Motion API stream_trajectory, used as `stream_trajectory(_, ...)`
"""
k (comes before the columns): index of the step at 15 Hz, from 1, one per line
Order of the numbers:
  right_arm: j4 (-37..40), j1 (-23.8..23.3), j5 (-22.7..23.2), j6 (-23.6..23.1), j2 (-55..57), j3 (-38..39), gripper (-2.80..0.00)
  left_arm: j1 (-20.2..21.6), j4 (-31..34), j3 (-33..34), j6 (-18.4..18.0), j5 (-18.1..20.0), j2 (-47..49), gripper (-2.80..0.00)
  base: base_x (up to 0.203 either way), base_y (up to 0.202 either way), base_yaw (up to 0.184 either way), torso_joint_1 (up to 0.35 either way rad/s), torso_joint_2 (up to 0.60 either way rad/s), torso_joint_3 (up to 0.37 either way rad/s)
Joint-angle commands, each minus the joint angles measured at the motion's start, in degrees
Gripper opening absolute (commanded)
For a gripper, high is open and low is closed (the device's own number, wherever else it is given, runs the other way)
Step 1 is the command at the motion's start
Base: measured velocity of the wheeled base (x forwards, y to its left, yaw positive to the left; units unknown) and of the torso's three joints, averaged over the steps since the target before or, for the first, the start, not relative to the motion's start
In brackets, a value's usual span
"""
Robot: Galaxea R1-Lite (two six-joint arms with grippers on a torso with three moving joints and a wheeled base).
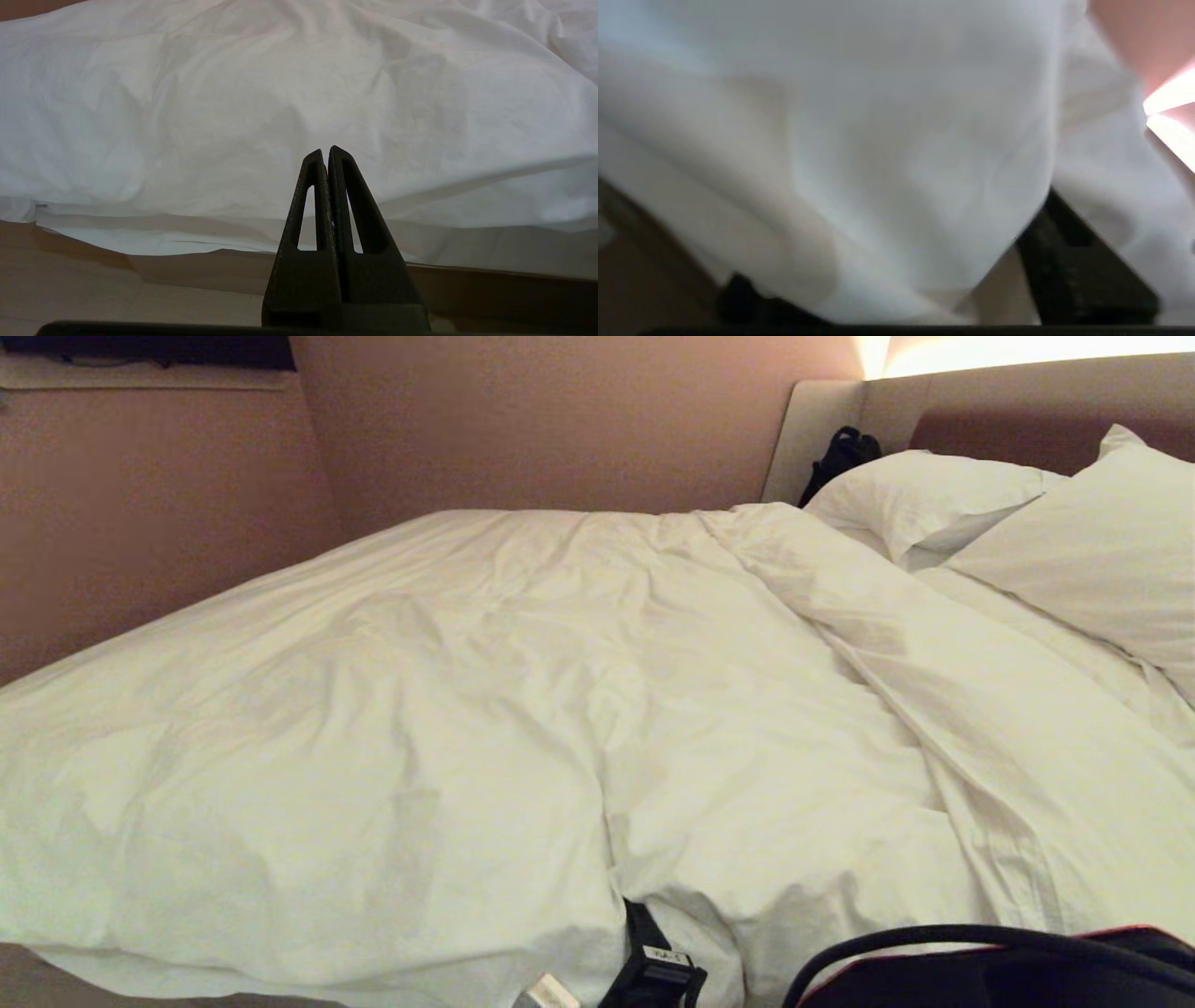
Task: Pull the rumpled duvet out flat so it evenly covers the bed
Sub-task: Flatten the corners of the folded blanket
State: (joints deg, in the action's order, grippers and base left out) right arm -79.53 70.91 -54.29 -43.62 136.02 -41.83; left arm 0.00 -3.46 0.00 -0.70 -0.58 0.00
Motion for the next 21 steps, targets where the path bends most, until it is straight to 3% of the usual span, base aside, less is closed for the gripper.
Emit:
stream_trajectory(1, 0.23, -0.63, 0.47, -0.59, -2.11, -0.94, 0.00, 0.00, -0.01, 0.00, 0.00, -0.04, 0.00, -2.80, 0.000, 0.000, 0.000, 0.000, 0.00, 0.000)
stream_trajectory(5, 2.50, -1.61, 6.24, 3.72, -4.00, -1.11, 0.00, 0.00, -0.05, 0.00, 0.00, -0.04, 0.00, -2.80, 0.000, 0.000, 0.000, 0.000, 0.00, 0.000)
stream_trajectory(11, 29.27, -1.53, 23.58, 29.85, -17.38, -1.34, 0.00, 0.00, -0.05, 0.00, 0.00, -0.04, 0.00, -2.80, 0.000, 0.000, 0.000, 0.000, 0.00, 0.000)
stream_trajectory(14, 41.91, -1.92, 34.04, 38.60, -24.57, -0.78, 0.00, 0.00, 0.03, 0.00, 0.00, -0.04, 0.00, -2.80, 0.000, 0.000, 0.000, 0.000, 0.00, 0.000)
stream_trajectory(16, 48.23, -1.87, 40.60, 42.10, -28.50, 0.93, 0.00, 0.00, -0.05, 0.00, 0.00, -0.04, 0.00, -2.80, 0.000, 0.000, 0.000, 0.000, 0.00, 0.000)
stream_trajectory(18, 54.38, -1.82, 48.06, 43.18, -33.51, 3.18, 0.00, 0.00, -0.05, 0.00, 0.00, -0.04, 0.00, -2.80, 0.000, 0.000, 0.000, 0.000, 0.00, 0.000)
stream_trajectory(21, 59.23, -1.77, 55.70, 44.65, -39.35, 5.71, 0.00, 0.00, 0.00, 0.00, 0.00, -0.04, 0.00, -2.80, 0.000, 0.000, 0.000, 0.000, 0.00, 0.000)
